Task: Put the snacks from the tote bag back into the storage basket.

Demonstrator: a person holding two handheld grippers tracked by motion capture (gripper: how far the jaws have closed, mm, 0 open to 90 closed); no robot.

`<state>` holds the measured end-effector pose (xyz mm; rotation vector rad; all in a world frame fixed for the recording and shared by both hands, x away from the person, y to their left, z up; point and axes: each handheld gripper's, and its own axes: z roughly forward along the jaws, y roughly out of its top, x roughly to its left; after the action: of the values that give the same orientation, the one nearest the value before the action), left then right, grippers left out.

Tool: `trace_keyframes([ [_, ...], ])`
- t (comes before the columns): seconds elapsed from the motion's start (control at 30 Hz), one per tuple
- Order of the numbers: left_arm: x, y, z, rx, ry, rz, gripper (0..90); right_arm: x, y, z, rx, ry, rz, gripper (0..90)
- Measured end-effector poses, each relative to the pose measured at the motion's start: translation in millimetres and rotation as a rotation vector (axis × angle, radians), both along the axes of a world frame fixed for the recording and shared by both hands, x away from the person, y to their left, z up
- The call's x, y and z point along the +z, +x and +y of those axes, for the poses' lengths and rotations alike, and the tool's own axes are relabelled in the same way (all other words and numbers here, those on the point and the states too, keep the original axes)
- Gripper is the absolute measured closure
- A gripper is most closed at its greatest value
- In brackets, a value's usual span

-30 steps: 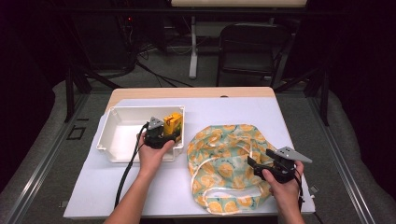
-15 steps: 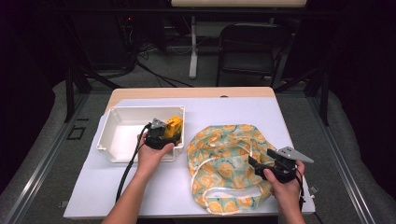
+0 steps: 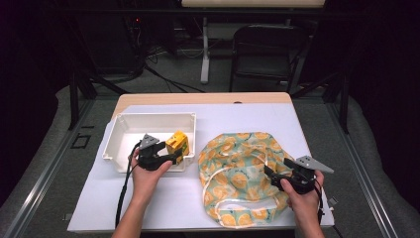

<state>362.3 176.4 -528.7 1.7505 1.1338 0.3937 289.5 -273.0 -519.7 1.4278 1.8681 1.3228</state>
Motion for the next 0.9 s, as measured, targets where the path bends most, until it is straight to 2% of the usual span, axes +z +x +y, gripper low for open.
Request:
trace_keyframes([
  [0.03, -0.1, -5.8, 2.2, -0.002, -0.014, -0.007, 29.1, 0.0, 0.0, 0.3, 0.000, -0.001, 0.000, 15.3],
  [0.1, -1.4, -14.9, 4.8, 0.004, -0.008, -0.003, 45.9, 0.1, 0.0, 1.1, 0.001, -0.004, 0.001, 15.3],
  [0.13, -2.0, -18.3, 5.4, -0.003, -0.021, 0.000, 50.6, 0.2, 0.0, 1.9, 0.001, -0.003, 0.001, 15.3],
  [0.2, -2.7, -23.1, 4.0, -0.030, -0.038, 0.002, 70.3, 0.3, -0.1, 3.1, 0.003, -0.004, 0.001, 15.3],
  [0.3, -3.2, -27.0, -7.1, -0.069, -0.010, 0.007, 86.7, 0.5, -0.3, 3.8, 0.007, -0.011, 0.002, 15.3],
  [0.33, -3.5, -26.7, -9.7, -0.074, -0.001, 0.004, 89.2, 0.2, -0.3, 4.1, 0.005, -0.010, 0.001, 15.3],
  [0.4, -4.5, -24.3, -16.5, -0.078, 0.012, -0.002, 90.0, -0.1, 0.1, 3.9, 0.008, -0.012, 0.003, 15.4],
  [0.43, -4.0, -22.9, -18.3, -0.073, 0.035, 0.010, 90.0, -0.3, 0.2, 3.8, 0.007, -0.011, 0.003, 15.4],
  [0.47, -4.0, -21.8, -21.3, -0.059, 0.055, 0.002, 90.0, -0.4, 0.2, 3.8, 0.008, -0.008, 0.004, 15.5],
  [0.5, -3.9, -19.5, -22.8, -0.061, 0.098, -0.012, 89.9, -0.6, 0.4, 3.6, 0.007, -0.007, 0.004, 15.6],
  [0.53, -4.4, -16.4, -23.7, -0.075, 0.109, -0.005, 89.7, -0.8, 0.4, 3.5, 0.005, -0.006, 0.003, 15.7],
  [0.6, -7.7, -10.2, -23.9, -0.093, 0.083, 0.018, 90.0, -1.1, 0.6, 3.3, 0.004, -0.005, 0.003, 15.9],
  [0.67, -10.9, -6.2, -22.4, -0.110, 0.076, 0.034, 90.0, -1.1, 0.8, 3.0, 0.004, -0.010, 0.009, 16.1],
  [0.8, -19.6, 0.5, -20.3, -0.115, 0.100, 0.102, 90.0, -1.5, 1.0, 4.4, 0.008, -0.013, 0.010, 16.2],
  [0.87, -20.1, 2.9, -20.4, -0.092, 0.126, 0.107, 90.0, -2.2, 1.3, 5.8, 0.009, -0.005, 0.008, 16.2],
  [0.9, -19.2, 4.4, -19.4, -0.082, 0.124, 0.119, 90.0, -2.5, 1.4, 6.5, 0.011, -0.004, 0.009, 16.2],
])
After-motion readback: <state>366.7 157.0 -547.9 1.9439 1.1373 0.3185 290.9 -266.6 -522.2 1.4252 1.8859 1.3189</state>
